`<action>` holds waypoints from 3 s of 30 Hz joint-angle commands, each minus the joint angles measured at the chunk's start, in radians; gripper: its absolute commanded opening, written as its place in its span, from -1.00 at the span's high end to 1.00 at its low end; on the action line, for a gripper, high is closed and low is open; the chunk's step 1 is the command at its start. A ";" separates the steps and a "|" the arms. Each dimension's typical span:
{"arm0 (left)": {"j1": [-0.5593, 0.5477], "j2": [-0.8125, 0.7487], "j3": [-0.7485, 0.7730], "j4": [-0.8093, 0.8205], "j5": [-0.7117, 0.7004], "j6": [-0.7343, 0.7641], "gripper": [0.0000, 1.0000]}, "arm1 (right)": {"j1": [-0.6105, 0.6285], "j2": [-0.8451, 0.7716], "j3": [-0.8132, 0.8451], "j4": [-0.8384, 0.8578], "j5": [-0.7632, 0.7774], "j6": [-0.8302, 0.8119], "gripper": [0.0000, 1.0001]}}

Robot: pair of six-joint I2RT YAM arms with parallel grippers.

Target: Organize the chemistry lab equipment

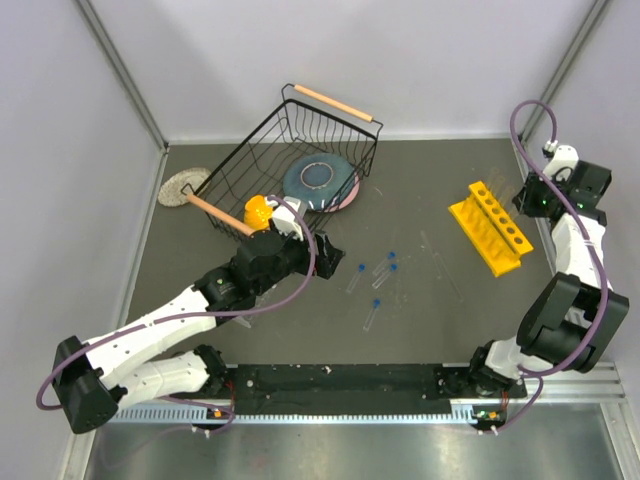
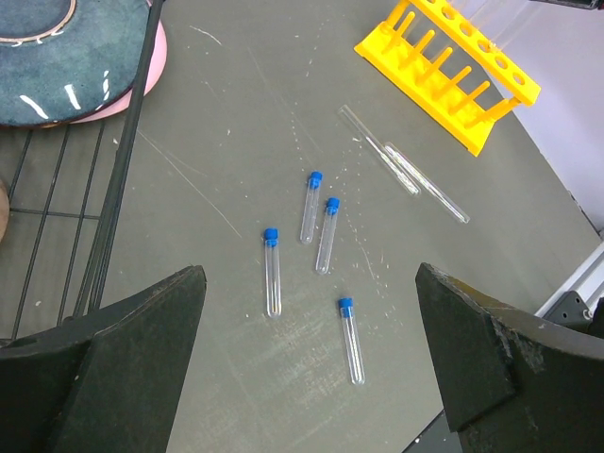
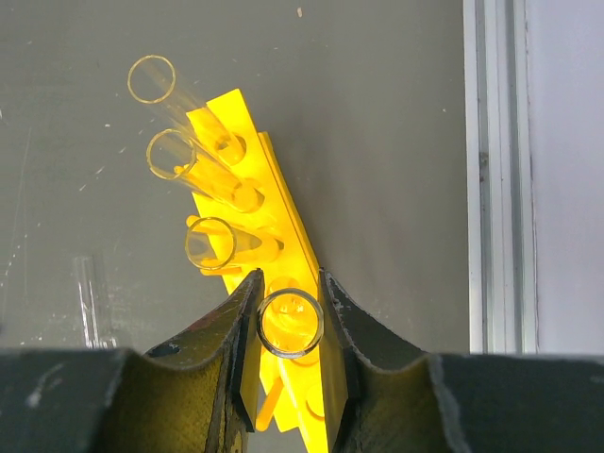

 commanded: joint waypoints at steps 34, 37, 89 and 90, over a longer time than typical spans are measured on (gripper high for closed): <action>0.010 -0.005 0.011 0.042 -0.003 -0.019 -0.98 | 0.067 0.135 -0.066 0.158 0.012 -0.020 0.56; 0.011 -0.006 0.010 0.042 -0.001 -0.022 -0.98 | 0.072 0.143 -0.075 0.163 0.009 -0.035 0.54; 0.082 -0.059 0.005 0.030 0.218 -0.140 -0.98 | 0.426 -0.076 -0.259 -0.422 0.148 -0.334 -0.36; 0.082 -0.059 0.002 0.031 0.224 -0.148 -0.98 | 0.440 -0.066 -0.274 -0.411 0.175 -0.333 -0.36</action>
